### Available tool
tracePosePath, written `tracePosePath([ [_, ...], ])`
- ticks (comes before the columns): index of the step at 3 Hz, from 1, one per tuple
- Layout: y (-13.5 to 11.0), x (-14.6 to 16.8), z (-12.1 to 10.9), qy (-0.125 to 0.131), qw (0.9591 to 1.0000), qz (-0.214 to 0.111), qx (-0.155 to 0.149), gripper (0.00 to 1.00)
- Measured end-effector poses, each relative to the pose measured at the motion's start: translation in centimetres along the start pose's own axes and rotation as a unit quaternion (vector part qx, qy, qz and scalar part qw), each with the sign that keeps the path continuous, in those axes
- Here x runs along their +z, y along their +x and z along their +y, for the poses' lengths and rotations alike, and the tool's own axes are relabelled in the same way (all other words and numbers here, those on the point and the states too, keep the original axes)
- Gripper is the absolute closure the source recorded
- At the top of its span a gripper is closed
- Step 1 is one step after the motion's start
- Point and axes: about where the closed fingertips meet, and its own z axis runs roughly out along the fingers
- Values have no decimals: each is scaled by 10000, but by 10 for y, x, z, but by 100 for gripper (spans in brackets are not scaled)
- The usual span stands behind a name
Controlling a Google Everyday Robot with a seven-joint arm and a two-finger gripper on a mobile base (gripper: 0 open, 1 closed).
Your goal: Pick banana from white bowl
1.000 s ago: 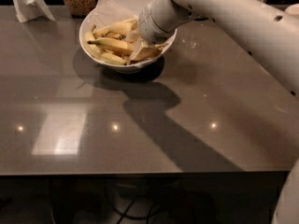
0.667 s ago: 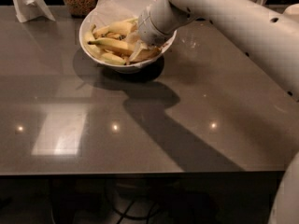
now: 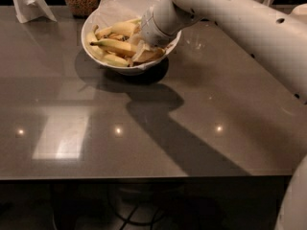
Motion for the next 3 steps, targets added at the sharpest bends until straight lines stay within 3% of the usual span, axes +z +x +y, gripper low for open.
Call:
tracePosePath([
  [1, -7, -10, -7, 76, 9999, -17, 108, 100],
  [3, -26, -53, -27, 268, 9996, -11, 126, 100],
])
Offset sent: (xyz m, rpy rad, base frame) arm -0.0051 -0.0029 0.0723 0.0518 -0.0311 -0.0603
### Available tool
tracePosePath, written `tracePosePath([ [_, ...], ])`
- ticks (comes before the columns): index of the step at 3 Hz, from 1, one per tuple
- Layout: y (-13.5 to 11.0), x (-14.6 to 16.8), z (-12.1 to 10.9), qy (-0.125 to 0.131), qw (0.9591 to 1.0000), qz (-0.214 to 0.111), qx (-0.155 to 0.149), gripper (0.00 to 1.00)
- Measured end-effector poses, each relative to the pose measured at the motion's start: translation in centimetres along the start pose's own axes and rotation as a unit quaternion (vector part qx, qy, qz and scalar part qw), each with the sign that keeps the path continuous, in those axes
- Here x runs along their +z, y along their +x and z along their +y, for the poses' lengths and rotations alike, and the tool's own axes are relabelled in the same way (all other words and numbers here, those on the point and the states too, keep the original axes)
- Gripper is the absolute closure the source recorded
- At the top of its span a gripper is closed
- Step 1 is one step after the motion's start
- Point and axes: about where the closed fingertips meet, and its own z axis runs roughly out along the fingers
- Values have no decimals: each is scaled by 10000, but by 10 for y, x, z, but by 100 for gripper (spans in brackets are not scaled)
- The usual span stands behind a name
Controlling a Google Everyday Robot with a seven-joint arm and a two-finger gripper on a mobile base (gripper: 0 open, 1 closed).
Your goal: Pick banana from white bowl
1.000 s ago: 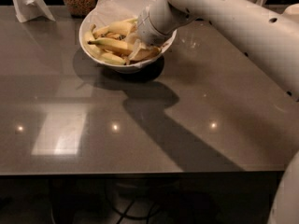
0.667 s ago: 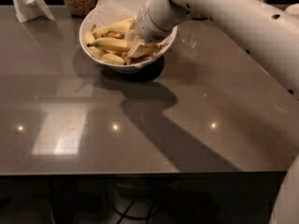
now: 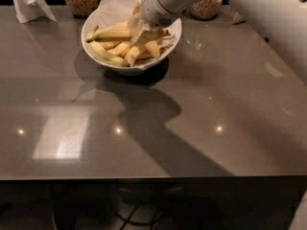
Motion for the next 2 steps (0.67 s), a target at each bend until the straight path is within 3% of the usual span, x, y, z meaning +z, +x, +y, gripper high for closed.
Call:
tracePosePath([
  [2, -1, -57, 16, 208, 9987, -416, 208, 100],
])
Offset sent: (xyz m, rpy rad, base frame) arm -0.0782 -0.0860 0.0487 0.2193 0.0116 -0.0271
